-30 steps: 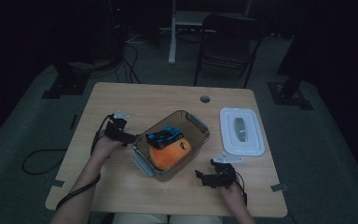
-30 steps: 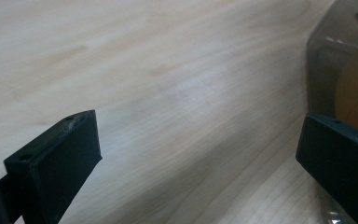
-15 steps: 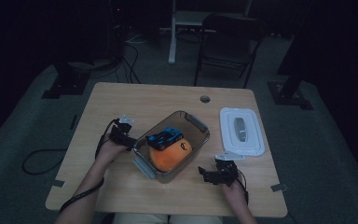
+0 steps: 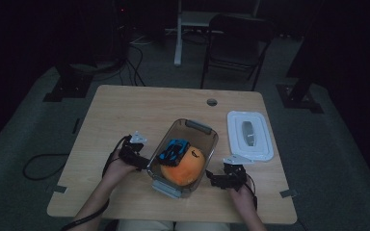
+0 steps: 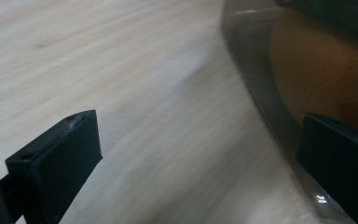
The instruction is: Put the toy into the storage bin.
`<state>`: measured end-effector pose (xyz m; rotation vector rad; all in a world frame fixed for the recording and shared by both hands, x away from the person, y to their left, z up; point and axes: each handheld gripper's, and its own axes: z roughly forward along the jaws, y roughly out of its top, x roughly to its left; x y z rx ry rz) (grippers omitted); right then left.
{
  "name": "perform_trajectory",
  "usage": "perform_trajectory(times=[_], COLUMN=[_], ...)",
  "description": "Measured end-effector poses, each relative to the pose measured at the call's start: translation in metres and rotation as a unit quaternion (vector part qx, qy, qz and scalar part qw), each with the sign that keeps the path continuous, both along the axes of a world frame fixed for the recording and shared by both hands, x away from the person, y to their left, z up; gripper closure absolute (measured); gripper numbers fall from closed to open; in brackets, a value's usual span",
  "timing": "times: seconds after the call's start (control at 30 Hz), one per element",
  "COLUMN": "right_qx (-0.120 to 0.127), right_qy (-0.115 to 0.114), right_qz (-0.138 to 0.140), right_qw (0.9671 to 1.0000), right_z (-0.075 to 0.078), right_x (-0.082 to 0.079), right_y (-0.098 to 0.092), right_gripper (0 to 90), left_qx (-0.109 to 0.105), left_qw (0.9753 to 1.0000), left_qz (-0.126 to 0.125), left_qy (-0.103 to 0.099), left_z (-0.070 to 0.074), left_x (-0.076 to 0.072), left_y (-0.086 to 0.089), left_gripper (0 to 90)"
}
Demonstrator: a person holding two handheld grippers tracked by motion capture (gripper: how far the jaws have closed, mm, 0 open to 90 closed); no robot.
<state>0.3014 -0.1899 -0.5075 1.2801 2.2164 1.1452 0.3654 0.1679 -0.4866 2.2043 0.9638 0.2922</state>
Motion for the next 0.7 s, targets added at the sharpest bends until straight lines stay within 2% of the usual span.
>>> perform_trajectory(times=[0.07, 0.13, 0.23, 0.4, 0.5, 0.53, 0.57, 0.63, 0.7], right_qx=[0.007, 0.001, 0.005, -0.008, 0.0, 0.002, -0.007, -0.023, -0.037], right_qy=[0.003, 0.002, 0.0, -0.008, -0.001, 0.0, -0.008, -0.045, -0.048], right_qz=[0.003, 0.0, 0.002, 0.014, 0.013, 0.013, 0.007, -0.002, -0.008], right_qw=[1.0, 1.0, 1.0, 0.9998, 0.9999, 0.9999, 0.9999, 0.9987, 0.9981], right_z=[0.0, -0.001, -0.002, 0.0, -0.001, -0.001, -0.002, 0.0, 0.004], right_x=[0.001, 0.001, 0.002, 0.013, 0.021, 0.023, 0.023, 0.02, 0.018], right_y=[0.0, 0.001, 0.001, 0.006, 0.009, 0.009, 0.009, 0.008, 0.003], right_gripper=[14.1, 14.3, 14.6, 16.5, 16.4, 13.6, 11.3, 11.4, 11.4], left_qx=[0.0, 0.004, 0.0, 0.006, 0.001, -0.004, -0.012, -0.026, -0.035], left_qw=[1.0, 1.0, 1.0, 0.9999, 0.9998, 0.9998, 0.9998, 0.9996, 0.9993], left_qz=[-0.004, 0.0, -0.002, 0.012, 0.021, 0.019, 0.017, 0.009, 0.004], left_qy=[0.002, -0.002, 0.003, -0.004, -0.005, -0.004, -0.003, 0.006, 0.012], left_z=[0.0, -0.001, -0.002, -0.001, -0.002, -0.003, -0.005, -0.01, -0.014], left_x=[-0.002, -0.003, -0.003, -0.01, -0.014, -0.014, -0.015, -0.013, -0.013], left_y=[-0.002, -0.003, -0.003, 0.0, 0.004, 0.005, 0.006, 0.008, 0.01], left_gripper=[0.8, 0.8, 0.8, 0.9, 0.9, 0.9, 0.9, 1.0, 1.0])
